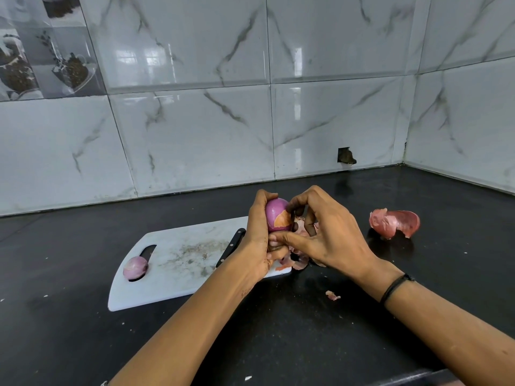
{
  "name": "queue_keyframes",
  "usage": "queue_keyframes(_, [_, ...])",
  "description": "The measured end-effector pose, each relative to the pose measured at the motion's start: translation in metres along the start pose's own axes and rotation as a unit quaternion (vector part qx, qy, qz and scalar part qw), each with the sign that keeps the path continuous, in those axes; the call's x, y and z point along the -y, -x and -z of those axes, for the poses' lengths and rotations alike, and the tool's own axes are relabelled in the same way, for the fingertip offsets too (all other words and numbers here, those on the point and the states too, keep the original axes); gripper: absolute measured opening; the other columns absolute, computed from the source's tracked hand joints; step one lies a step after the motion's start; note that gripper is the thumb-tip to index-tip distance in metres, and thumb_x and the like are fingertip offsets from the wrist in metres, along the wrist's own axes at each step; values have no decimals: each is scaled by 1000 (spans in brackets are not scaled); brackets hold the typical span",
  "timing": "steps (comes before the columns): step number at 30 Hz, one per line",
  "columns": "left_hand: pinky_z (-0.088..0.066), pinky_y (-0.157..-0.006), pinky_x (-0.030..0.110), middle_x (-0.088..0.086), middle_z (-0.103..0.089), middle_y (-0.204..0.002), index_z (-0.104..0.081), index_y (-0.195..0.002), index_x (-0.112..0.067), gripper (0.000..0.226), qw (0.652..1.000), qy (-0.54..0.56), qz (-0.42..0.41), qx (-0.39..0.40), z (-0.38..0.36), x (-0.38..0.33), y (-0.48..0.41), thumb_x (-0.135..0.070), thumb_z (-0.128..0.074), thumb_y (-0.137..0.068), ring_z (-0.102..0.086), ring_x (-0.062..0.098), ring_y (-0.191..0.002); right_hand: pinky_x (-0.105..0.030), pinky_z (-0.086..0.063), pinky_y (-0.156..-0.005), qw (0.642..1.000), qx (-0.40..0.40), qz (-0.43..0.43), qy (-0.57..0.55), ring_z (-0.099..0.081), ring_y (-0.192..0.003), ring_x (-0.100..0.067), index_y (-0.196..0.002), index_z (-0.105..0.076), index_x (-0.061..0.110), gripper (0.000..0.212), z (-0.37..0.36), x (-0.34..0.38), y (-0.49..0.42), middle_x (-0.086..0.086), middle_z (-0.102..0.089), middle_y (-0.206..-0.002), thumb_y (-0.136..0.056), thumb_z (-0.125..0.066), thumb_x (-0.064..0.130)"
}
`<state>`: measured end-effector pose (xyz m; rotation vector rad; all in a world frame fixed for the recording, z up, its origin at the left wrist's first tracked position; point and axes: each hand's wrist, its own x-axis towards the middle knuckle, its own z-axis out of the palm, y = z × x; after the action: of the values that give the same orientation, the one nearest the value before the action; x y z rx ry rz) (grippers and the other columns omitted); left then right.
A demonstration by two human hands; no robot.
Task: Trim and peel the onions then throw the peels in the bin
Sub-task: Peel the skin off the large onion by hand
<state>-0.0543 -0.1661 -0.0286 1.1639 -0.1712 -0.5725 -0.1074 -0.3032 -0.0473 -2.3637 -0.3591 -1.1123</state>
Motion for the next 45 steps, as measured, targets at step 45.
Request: queue_keyframes(45, [-13,-31,13,1,-46,-53,-54,-67,-10,53,1000,-1,-21,1,8,-4,-5,-51,-42,-98,-24,6,-30,-33,-54,-69,997,-23,48,-53,-63,-79,-11,-107,-72,18,17,1,-3,-2,11,-64,-101,-95,-73,30])
